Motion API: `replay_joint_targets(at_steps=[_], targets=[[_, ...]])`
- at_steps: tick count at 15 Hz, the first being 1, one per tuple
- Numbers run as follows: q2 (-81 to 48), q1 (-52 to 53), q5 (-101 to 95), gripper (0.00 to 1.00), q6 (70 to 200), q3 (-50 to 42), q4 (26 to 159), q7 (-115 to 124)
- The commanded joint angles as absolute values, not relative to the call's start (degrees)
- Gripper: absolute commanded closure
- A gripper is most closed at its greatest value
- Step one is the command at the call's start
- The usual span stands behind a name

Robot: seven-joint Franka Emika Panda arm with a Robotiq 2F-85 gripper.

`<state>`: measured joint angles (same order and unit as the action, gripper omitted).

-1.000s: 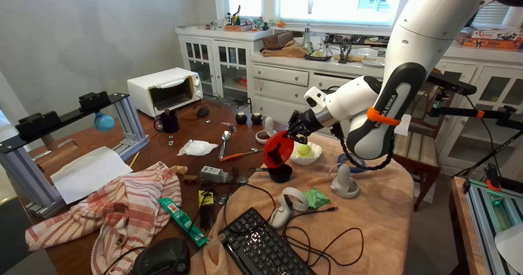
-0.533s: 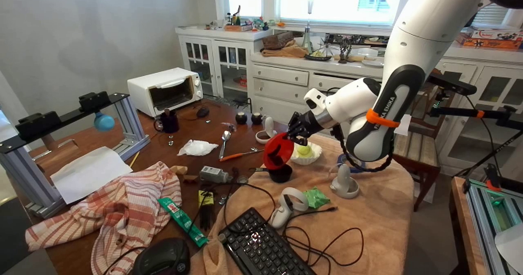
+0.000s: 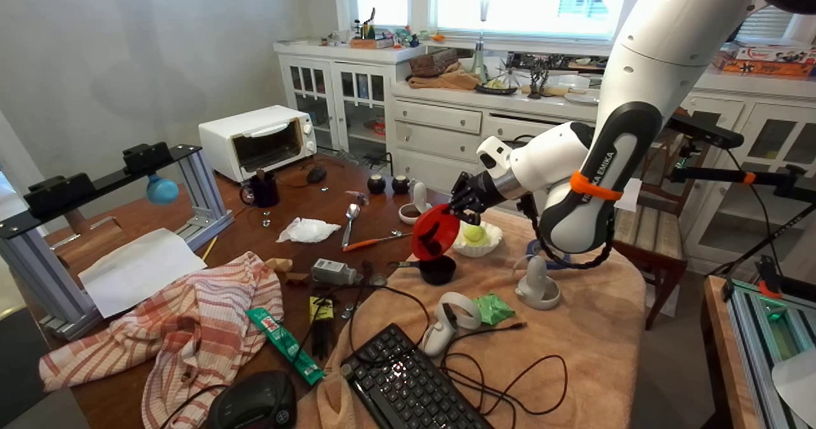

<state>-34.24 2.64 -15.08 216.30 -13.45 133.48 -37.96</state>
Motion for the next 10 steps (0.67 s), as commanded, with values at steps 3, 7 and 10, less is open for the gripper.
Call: replay_joint_targets(at_steps=[3,7,10], targets=[[-34.96,4.27,-12.58,0.99,218.74,-14.30,134.67,-39.78],[-35.22,5.77,-10.59,0.99,219.76,-15.26,135.00,-41.52],[-34.94,5.34,-11.17,0.99,219.43,-14.55,135.23,-41.89]])
